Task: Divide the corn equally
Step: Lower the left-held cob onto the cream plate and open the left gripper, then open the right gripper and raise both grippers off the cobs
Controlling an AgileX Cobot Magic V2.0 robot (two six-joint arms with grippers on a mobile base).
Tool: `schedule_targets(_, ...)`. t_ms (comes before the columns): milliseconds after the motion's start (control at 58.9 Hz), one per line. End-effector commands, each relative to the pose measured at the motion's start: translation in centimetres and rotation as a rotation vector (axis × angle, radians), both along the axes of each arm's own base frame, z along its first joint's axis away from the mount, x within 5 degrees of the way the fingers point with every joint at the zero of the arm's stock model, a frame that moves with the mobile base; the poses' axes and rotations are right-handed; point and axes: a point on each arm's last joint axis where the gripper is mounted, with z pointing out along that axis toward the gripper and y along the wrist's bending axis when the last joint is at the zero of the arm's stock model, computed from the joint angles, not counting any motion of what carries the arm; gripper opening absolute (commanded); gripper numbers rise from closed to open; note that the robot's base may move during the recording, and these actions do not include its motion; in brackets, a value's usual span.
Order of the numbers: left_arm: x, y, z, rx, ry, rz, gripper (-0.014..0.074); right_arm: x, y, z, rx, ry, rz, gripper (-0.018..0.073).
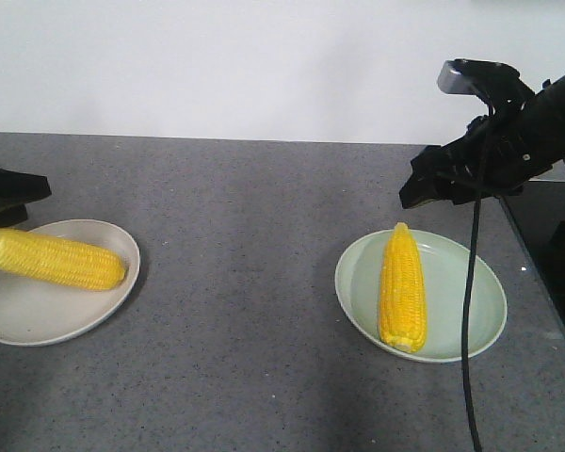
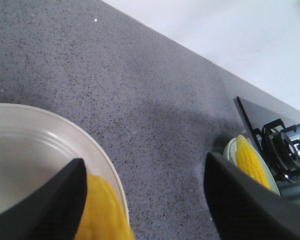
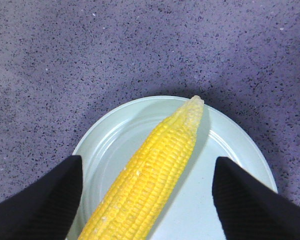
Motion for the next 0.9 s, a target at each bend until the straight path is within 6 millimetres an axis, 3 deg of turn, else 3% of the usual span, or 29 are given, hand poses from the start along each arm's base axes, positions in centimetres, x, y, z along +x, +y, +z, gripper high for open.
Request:
schedule_targets(0, 0.0, -0.3, 2.2, -0.045, -0.062, 0.008, 0.0492, -0.5, -0.1, 2.6, 0.030, -0.104, -0.019, 0.0518)
schedule_targets(611, -0.1, -0.5, 2.5, -0.079, -0.077, 0.004, 0.0492, -0.5, 0.1, 2.7, 0.050, -0.107, -0.023, 0.0518)
schedule_targets(747, -0.3, -0.8, 4.2, -0.106, -0.133, -0.029, 0.0492, -0.6, 0.7, 3.4, 0.119, -0.142, 0.009, 0.0518)
schedule_targets(883, -0.8, -1.5, 7.8, -0.102, -0.241, -0.143, 0.0473, -1.7, 1.2, 5.6, 0.196, -0.235, 0.050, 0.0488)
